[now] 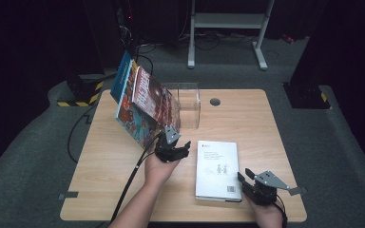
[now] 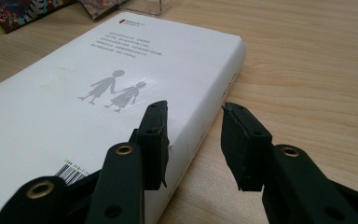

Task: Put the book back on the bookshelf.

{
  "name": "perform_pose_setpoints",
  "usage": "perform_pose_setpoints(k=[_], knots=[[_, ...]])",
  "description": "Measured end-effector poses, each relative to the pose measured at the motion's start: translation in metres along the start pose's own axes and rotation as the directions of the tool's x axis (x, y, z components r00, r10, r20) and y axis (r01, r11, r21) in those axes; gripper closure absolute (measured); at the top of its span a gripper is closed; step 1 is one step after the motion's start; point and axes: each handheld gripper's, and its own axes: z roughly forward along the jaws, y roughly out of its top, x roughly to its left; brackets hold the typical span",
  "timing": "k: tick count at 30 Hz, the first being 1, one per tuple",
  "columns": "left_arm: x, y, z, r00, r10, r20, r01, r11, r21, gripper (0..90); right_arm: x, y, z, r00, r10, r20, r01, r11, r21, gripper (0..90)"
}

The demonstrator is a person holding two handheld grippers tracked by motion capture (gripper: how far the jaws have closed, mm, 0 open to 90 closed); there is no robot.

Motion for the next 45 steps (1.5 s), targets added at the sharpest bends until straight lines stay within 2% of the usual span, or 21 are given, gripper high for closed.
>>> perform_pose_setpoints(k=[2,3,6,8,11,14,15,17,19,22,27,28,29,33,35,36,37,40,42,45], knots=[[-0.002,-0.004,0.0,1.0,0.003,0.005,-0.003,0.9999,0.01,30.0,0.0,0.0,0.0,1.0,-0.003,0.0,0.003,1.0,-0.001,60.5],[-0.003,-0.009,0.001,0.9996,-0.005,0.029,0.004,0.9995,0.03,28.2,0.0,0.0,0.0,1.0,-0.001,0.0,0.001,1.0,-0.002,60.4],[-0.005,-0.014,0.0,0.9996,0.005,0.029,-0.006,0.9993,0.036,24.4,0.0,0.0,0.0,1.0,-0.001,0.0,0.001,1.0,-0.002,60.4],[-0.007,-0.02,0.0,0.9985,0.003,0.054,-0.005,0.999,0.044,21.1,0.0,0.0,0.0,1.0,-0.001,-0.001,0.001,1.0,-0.002,60.5],[-0.009,-0.023,0.0,0.9984,0.003,0.056,-0.006,0.9986,0.053,20.1,0.0,0.0,0.0,1.0,-0.001,-0.002,0.001,1.0,-0.002,60.4],[-0.012,-0.029,-0.001,0.9971,0.005,0.076,-0.01,0.998,0.062,19.4,0.0,0.0,0.0,1.0,-0.002,0.0,0.002,1.0,-0.001,60.5],[-0.014,-0.033,0.0,0.9956,-0.004,0.093,-0.003,0.9972,0.075,18.6,0.0,0.0,0.0,1.0,-0.002,0.001,0.002,1.0,-0.001,60.4],[-0.015,-0.037,-0.001,0.995,-0.008,0.1,-0.001,0.996,0.09,17.4,-0.001,-0.001,0.0,1.0,-0.001,-0.001,0.001,1.0,0.002,60.3],[-0.015,-0.041,-0.002,0.993,-0.027,0.115,0.017,0.9954,0.094,16.9,-0.001,-0.001,0.0,1.0,0.003,-0.002,-0.003,1.0,0.001,60.0],[-0.015,-0.045,-0.004,0.9924,-0.025,0.12,0.012,0.9945,0.104,16.0,-0.001,-0.001,0.0,1.0,0.002,-0.004,-0.002,1.0,0.0,59.5],[-0.015,-0.055,-0.011,0.9846,-0.057,0.166,0.038,0.9928,0.113,15.5,-0.001,0.0,-0.001,1.0,0.004,-0.006,-0.004,1.0,-0.005,56.4],[-0.015,-0.055,-0.011,0.9846,-0.057,0.166,0.038,0.9928,0.113,15.7,-0.001,0.0,-0.001,1.0,0.004,-0.006,-0.004,1.0,-0.005,56.4],[-0.015,-0.06,-0.013,0.9802,-0.07,0.186,0.048,0.9918,0.118,15.9,-0.001,0.001,-0.001,1.0,0.004,-0.007,-0.005,1.0,-0.004,54.3],[-0.014,-0.067,-0.016,0.9754,-0.077,0.207,0.052,0.9908,0.125,16.0,0.0,0.002,0.0,0.9998,0.01,-0.016,-0.01,1.0,-0.007,50.8],[-0.013,-0.071,-0.017,0.972,-0.085,0.219,0.059,0.9906,0.124,15.5,0.002,0.004,0.001,0.9996,0.01,-0.028,-0.011,1.0,-0.011,45.2],[-0.013,-0.071,-0.017,0.972,-0.085,0.219,0.059,0.9906,0.124,15.4,0.002,0.004,0.001,0.9996,0.01,-0.028,-0.011,1.0,-0.011,45.2],[-0.013,-0.073,-0.015,0.9698,-0.08,0.23,0.051,0.9903,0.13,14.9,0.005,0.005,0.002,0.9996,0.014,-0.026,-0.014,1.0,-0.013,40.2],[-0.013,-0.075,-0.015,0.9672,-0.082,0.24,0.05,0.9898,0.133,13.8,0.007,0.007,0.005,0.9989,0.02,-0.042,-0.02,1.0,-0.002,37.3],[-0.014,-0.077,-0.014,0.9638,-0.074,0.256,0.038,0.9888,0.144,11.9,0.011,0.009,0.011,0.9979,0.029,-0.058,-0.028,0.999,0.025,33.6],[-0.015,-0.078,-0.013,0.9627,-0.079,0.259,0.041,0.9881,0.149,11.0,0.013,0.009,0.016,0.9968,0.046,-0.065,-0.043,0.998,0.045,31.9]])
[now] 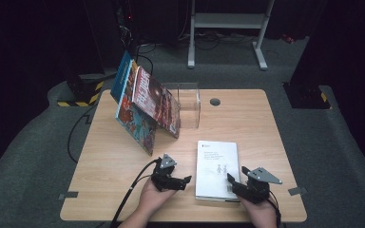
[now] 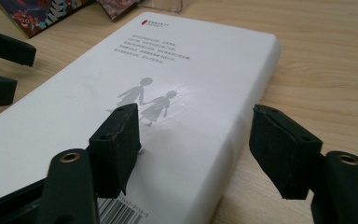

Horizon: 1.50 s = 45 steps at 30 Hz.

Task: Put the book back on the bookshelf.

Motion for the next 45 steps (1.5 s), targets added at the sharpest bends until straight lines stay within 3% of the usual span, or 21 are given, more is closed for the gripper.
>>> perform_pose_setpoints(k=[10,25,31,37,38,42,45], knots=[[0.002,0.0,-0.003,0.9997,-0.021,0.015,0.021,0.999,-0.039,13.2,-0.004,0.004,0.012,0.9976,0.057,-0.038,-0.056,0.998,0.04,25.8],[0.012,-0.004,-0.019,0.9982,-0.058,0.019,0.059,0.9954,-0.075,13.9,0.001,0.007,0.014,0.9983,0.057,-0.008,-0.057,0.997,0.05,26.8],[0.012,-0.007,-0.021,0.9986,-0.051,0.017,0.052,0.9959,-0.074,14.0,0.003,0.008,0.016,0.999,0.043,-0.008,-0.043,0.998,0.039,29.8],[0.011,-0.008,-0.025,0.9981,-0.058,0.018,0.06,0.9943,-0.088,14.1,0.025,0.011,0.025,0.9981,0.003,-0.062,0.0,0.999,0.047,29.7],[0.011,-0.008,-0.028,0.9978,-0.063,0.019,0.065,0.9934,-0.095,14.1,0.034,0.012,0.029,0.9962,-0.01,-0.086,0.014,0.999,0.046,29.6],[0.014,-0.008,-0.031,0.9973,-0.07,0.021,0.072,0.9921,-0.103,14.3,0.044,0.013,0.034,0.9914,-0.035,-0.126,0.041,0.998,0.042,29.6],[0.015,-0.009,-0.032,0.9971,-0.072,0.023,0.074,0.9919,-0.103,14.5,0.046,0.013,0.035,0.9908,-0.039,-0.129,0.044,0.998,0.038,29.6]])
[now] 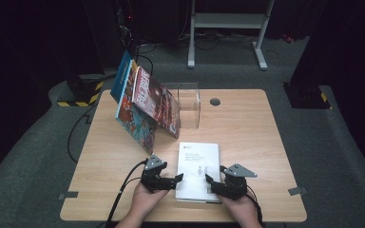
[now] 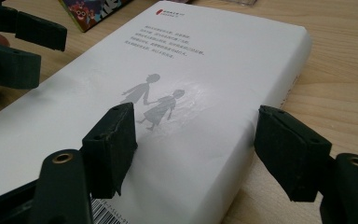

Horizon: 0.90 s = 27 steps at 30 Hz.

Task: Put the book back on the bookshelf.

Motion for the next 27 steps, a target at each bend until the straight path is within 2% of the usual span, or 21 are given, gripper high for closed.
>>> perform_pose_setpoints(k=[9,22,27], knots=[[-0.005,0.0,0.01,0.9992,-0.004,0.039,0.004,0.9999,0.017,14.7,0.002,-0.002,-0.004,0.9992,-0.036,0.02,0.036,0.999,-0.018,32.5],[-0.008,0.005,0.025,0.9977,-0.003,0.067,0.0,0.9994,0.035,16.7,-0.003,-0.011,-0.024,0.9968,-0.02,0.077,0.023,0.999,-0.038,33.4],[-0.009,0.007,0.03,0.9968,-0.026,0.076,0.023,0.9991,0.034,17.2,-0.005,-0.014,-0.029,0.9957,-0.017,0.09,0.021,0.999,-0.043,33.5]])
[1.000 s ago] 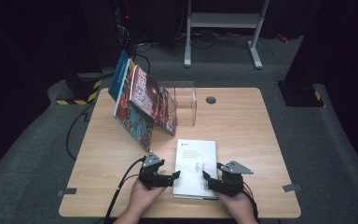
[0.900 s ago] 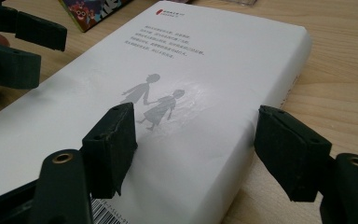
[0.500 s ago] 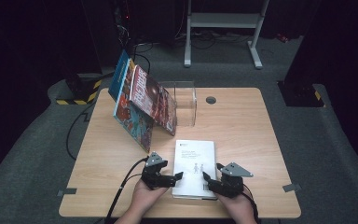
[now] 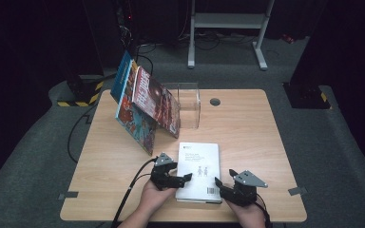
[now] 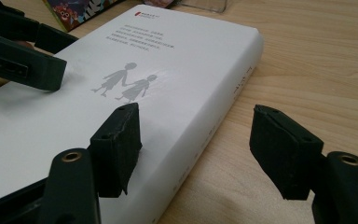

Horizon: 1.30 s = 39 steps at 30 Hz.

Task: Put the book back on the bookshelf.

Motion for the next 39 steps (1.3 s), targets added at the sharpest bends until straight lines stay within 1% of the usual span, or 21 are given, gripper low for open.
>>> perform_pose_setpoints(k=[1,2,3,4,5,6,9,12,17,19,21,22,23,24,26,29,33,35,38,39], knots=[[0.001,0.001,0.001,1.0,0.003,0.001,-0.003,1.0,0.002,17.2,0.0,0.0,0.0,1.0,0.0,0.0,0.0,1.0,0.0,33.5],[0.001,0.001,0.002,0.9999,-0.008,0.008,0.008,1.0,-0.001,17.2,0.0,-0.001,-0.001,1.0,0.002,0.002,-0.002,1.0,0.0,33.6],[0.001,0.001,0.002,0.9999,-0.008,0.008,0.008,1.0,-0.001,17.2,0.0,-0.001,-0.002,1.0,-0.002,0.003,0.002,1.0,0.002,33.5],[0.002,0.001,0.003,0.9999,0.001,0.01,-0.001,1.0,-0.001,17.2,0.0,-0.001,-0.003,1.0,0.002,0.004,-0.002,1.0,0.002,33.5],[0.002,0.001,0.003,0.9999,0.001,0.01,-0.001,1.0,-0.001,17.2,0.0,-0.001,-0.003,1.0,0.002,0.004,-0.002,1.0,0.002,33.5],[0.002,0.002,0.005,0.9997,-0.002,0.024,0.002,1.0,-0.003,17.2,0.001,0.0,-0.004,1.0,-0.002,0.006,0.002,1.0,0.0,33.5],[0.001,0.002,0.007,0.9996,0.001,0.028,-0.001,1.0,-0.005,16.8,0.002,0.002,-0.005,1.0,0.004,0.003,-0.004,1.0,0.001,33.6],[0.001,0.003,0.009,0.9995,0.013,0.03,-0.013,0.9999,-0.007,16.3,0.005,0.008,-0.002,0.9999,-0.015,0.006,0.015,1.0,0.018,33.9],[0.001,0.003,0.011,0.9993,0.003,0.037,-0.003,1.0,-0.003,14.7,0.011,0.017,0.003,0.9996,-0.029,-0.001,0.029,0.999,0.017,35.0],[0.001,0.003,0.011,0.9993,0.008,0.037,-0.008,1.0,-0.005,14.5,0.013,0.015,0.005,0.9994,-0.033,-0.005,0.033,0.999,0.014,35.4],[0.0,0.003,0.011,0.9993,0.009,0.037,-0.009,0.9999,-0.005,14.3,0.014,0.012,0.006,0.9996,-0.027,-0.011,0.028,0.999,0.017,35.4],[0.001,0.003,0.011,0.9992,0.007,0.04,-0.007,1.0,-0.002,14.2,0.014,0.008,0.007,0.9995,-0.017,-0.026,0.017,1.0,0.022,35.3],[0.001,0.003,0.011,0.9993,0.009,0.037,-0.009,0.9999,-0.006,14.1,0.014,0.006,0.007,0.9993,-0.016,-0.032,0.017,1.0,0.026,35.3],[0.001,0.003,0.011,0.9993,0.009,0.037,-0.009,0.9999,-0.006,13.9,0.014,0.006,0.007,0.9993,-0.016,-0.032,0.017,1.0,0.026,35.3],[0.001,0.003,0.011,0.999,0.009,0.043,-0.008,1.0,-0.002,13.7,0.016,0.003,0.006,0.999,-0.033,-0.03,0.034,0.999,0.032,35.3],[0.001,0.003,0.011,0.9991,0.01,0.042,-0.01,1.0,0.001,13.6,0.015,0.003,0.006,0.9988,-0.036,-0.034,0.036,0.999,0.027,35.3],[0.001,0.003,0.011,0.999,0.01,0.044,-0.01,0.9999,-0.002,13.8,0.014,0.002,0.005,0.9992,-0.025,-0.032,0.026,0.999,0.03,35.3],[0.003,0.003,0.012,0.9986,0.004,0.053,-0.004,1.0,-0.003,14.3,0.014,0.002,0.005,0.9991,-0.028,-0.031,0.029,0.999,0.029,35.3],[0.003,0.004,0.011,0.9986,0.007,0.052,-0.006,1.0,-0.003,15.5,0.014,0.002,0.006,0.9993,-0.026,-0.028,0.027,0.999,0.028,35.4],[0.004,0.004,0.011,0.9987,0.0,0.052,0.0,1.0,-0.003,16.4,0.014,0.002,0.006,0.9993,-0.024,-0.028,0.025,0.999,0.027,35.4]])
